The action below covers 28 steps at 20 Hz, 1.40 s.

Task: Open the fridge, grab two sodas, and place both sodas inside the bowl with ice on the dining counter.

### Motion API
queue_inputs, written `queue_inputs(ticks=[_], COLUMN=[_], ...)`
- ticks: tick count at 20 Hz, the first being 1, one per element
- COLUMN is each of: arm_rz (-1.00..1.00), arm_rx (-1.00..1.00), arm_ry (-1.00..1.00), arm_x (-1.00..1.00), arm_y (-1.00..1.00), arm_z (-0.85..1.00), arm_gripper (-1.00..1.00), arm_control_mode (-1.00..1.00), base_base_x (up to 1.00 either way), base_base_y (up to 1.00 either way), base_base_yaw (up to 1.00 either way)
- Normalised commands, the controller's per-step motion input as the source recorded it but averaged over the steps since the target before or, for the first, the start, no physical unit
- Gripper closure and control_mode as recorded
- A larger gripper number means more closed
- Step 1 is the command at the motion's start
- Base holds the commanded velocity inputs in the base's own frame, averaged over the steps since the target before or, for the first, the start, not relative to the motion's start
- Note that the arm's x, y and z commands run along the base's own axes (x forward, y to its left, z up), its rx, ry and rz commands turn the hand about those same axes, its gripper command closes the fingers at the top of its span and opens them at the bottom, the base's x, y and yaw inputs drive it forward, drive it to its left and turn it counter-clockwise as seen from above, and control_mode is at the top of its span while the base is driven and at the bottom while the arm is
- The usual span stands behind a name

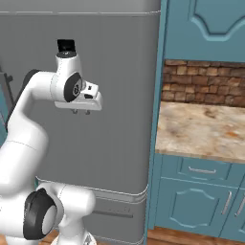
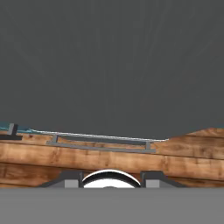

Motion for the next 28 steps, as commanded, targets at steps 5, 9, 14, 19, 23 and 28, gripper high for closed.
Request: queue_inputs(ticks=[5, 9, 14, 19, 23, 28], arm_rz=[0.00, 0.00, 0.00, 0.00, 0.00, 0.00], arm_rx=[0.00, 0.00, 0.00, 0.00, 0.00, 0.00], arm_ry=[0.00, 0.00, 0.00, 0.00, 0.00, 0.00], arm_x=[-0.01, 0.00, 0.00, 0.00, 0.00, 0.00], arm_y=[0.00, 0.00, 0.00, 0.00, 0.00, 0.00], arm_z=[0.00, 0.00, 0.00, 0.00, 0.00, 0.00], arm_gripper=[-1.00, -1.00, -1.00, -1.00, -1.00, -1.00], arm_control_mode=[1.00, 1.00, 1.00, 1.00, 1.00, 1.00], base_base_x=[-0.30, -0.40, -0.04, -0.12, -0.30, -0.11], base_base_y=[0.15, 0.53, 0.77, 0.71, 0.58, 0.53], base_base_yaw=[0.00, -0.05, -0.15, -0.15, -0.21, -0.26])
